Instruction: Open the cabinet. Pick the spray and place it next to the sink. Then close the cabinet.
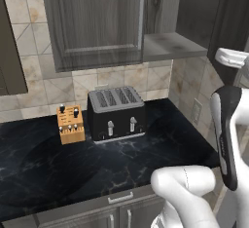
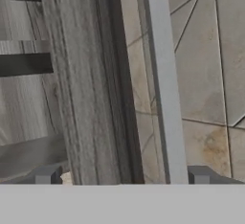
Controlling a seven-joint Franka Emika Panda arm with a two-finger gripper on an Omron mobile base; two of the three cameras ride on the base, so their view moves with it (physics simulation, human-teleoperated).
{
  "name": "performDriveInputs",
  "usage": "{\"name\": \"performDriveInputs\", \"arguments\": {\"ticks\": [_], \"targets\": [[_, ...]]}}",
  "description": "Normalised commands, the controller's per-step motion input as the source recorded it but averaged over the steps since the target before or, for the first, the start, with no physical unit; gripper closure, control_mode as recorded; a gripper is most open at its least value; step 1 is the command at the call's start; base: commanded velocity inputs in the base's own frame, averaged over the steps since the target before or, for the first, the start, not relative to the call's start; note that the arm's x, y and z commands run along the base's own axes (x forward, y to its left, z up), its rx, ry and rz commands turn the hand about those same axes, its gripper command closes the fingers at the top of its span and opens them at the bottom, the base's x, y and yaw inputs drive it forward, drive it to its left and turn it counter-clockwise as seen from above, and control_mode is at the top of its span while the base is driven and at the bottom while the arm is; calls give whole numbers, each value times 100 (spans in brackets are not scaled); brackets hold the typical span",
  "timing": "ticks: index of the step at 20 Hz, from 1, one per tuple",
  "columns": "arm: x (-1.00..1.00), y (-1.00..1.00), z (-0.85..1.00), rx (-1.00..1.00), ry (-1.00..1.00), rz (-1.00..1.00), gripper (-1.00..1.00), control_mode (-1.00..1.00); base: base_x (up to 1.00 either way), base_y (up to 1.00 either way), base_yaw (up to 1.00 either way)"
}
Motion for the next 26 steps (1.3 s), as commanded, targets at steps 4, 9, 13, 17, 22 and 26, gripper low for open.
{"name": "performDriveInputs", "arguments": {"ticks": [4,9,13,17,22,26], "targets": [[32,0,0,0,0,22,-100,-100,0,0,0],[37,0,0,0,2,28,-100,-100,0,0,0],[52,0,0,0,6,18,-100,-100,0,0,0],[65,6,0,0,5,2,-100,-100,0,0,0],[59,25,0,0,0,0,-100,-100,0,0,0],[60,23,0,0,0,0,-100,-100,0,0,0]]}}
